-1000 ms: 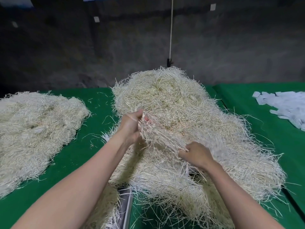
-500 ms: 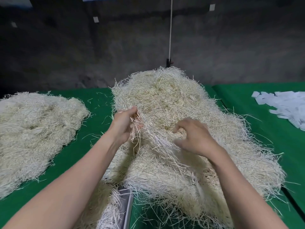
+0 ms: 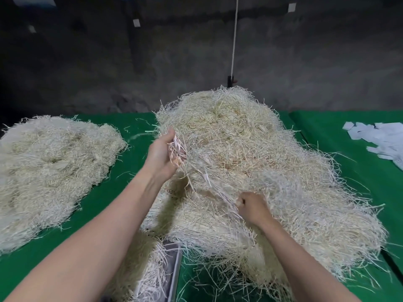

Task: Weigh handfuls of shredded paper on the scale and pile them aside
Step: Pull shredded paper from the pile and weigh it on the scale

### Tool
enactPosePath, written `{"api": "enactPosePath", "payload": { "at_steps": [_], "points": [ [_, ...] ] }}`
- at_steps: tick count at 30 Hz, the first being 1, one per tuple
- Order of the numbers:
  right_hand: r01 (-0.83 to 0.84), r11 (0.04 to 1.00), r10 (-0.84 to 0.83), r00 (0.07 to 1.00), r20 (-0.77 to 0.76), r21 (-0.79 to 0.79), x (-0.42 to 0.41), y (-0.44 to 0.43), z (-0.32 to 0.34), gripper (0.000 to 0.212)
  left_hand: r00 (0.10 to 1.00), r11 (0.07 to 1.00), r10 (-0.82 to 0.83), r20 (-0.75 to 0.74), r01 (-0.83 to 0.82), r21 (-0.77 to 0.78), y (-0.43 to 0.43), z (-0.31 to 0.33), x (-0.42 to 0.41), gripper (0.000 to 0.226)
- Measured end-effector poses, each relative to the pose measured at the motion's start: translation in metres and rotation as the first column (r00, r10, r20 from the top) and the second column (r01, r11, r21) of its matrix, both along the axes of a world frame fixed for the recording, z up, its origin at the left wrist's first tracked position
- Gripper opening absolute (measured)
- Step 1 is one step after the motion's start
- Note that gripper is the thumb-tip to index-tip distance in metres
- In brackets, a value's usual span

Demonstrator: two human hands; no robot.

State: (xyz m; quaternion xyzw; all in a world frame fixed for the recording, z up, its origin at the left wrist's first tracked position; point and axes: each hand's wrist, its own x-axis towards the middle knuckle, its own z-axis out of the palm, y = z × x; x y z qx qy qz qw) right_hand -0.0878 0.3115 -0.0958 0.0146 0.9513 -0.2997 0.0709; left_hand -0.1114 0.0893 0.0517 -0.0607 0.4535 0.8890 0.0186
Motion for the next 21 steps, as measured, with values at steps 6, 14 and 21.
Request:
{"api": "enactPosePath", "payload": {
  "at_steps": [6, 14, 21],
  "points": [
    [0.039, 0.956, -0.081, 0.988, 0.134, 0.291, 0.011, 0.043, -0.016, 0.031, 0.996, 0.994, 0.091, 0.019, -0.092, 0.054, -0.002, -0.002, -0.001, 0.031],
    [-0.055, 0.985, 0.094, 0.965, -0.246, 0.162, 0.022, 0.0, 0.074, 0.018, 0.998, 0.995, 0.049, -0.041, -0.052, -0.079, 0.008, -0.009, 0.001, 0.031],
    [-0.319, 0.903, 0.283, 0.946, -0.158, -0.29, 0.004, -0.085, 0.08, 0.028, 0.99, 0.988, -0.136, -0.037, 0.138, 0.072, 0.019, 0.005, 0.012, 0.011]
  ]
}}
